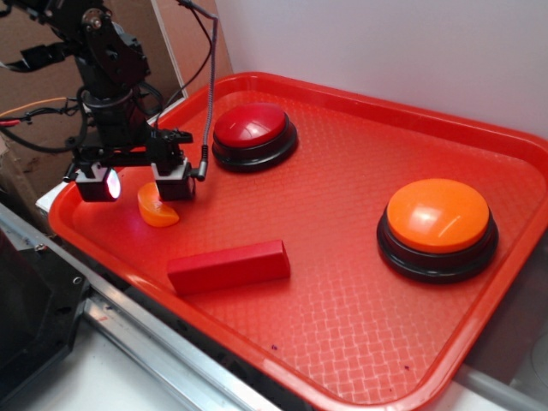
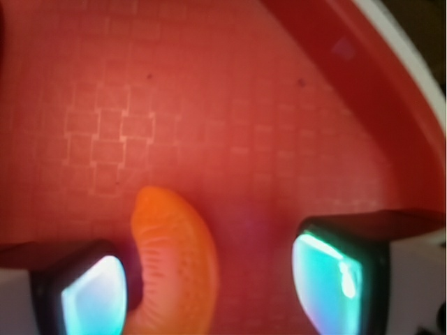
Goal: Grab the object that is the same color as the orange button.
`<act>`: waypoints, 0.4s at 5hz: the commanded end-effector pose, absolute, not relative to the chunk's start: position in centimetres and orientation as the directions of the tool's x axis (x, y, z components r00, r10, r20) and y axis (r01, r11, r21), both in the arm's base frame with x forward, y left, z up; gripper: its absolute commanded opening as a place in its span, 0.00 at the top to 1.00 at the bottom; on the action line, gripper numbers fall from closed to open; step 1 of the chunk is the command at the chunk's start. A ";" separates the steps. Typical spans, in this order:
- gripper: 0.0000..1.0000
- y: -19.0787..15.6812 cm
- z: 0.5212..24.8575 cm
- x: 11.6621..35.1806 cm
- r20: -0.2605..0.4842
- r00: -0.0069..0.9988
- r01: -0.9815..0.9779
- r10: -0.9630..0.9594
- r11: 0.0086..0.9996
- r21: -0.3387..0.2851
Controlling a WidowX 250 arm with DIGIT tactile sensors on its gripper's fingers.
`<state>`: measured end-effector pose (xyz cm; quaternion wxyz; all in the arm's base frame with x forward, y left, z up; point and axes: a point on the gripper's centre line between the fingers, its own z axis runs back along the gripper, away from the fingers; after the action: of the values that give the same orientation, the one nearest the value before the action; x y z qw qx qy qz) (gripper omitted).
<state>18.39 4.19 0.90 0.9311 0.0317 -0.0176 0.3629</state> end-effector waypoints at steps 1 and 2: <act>0.03 4.7 0.4 19.0 0.047 0.745 -0.664 0.666 0.746 -0.049; 1.00 4.7 0.1 18.9 0.037 0.747 -0.660 0.664 0.747 -0.077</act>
<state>19.14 4.30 0.10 0.9329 -0.0292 -0.0250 0.3582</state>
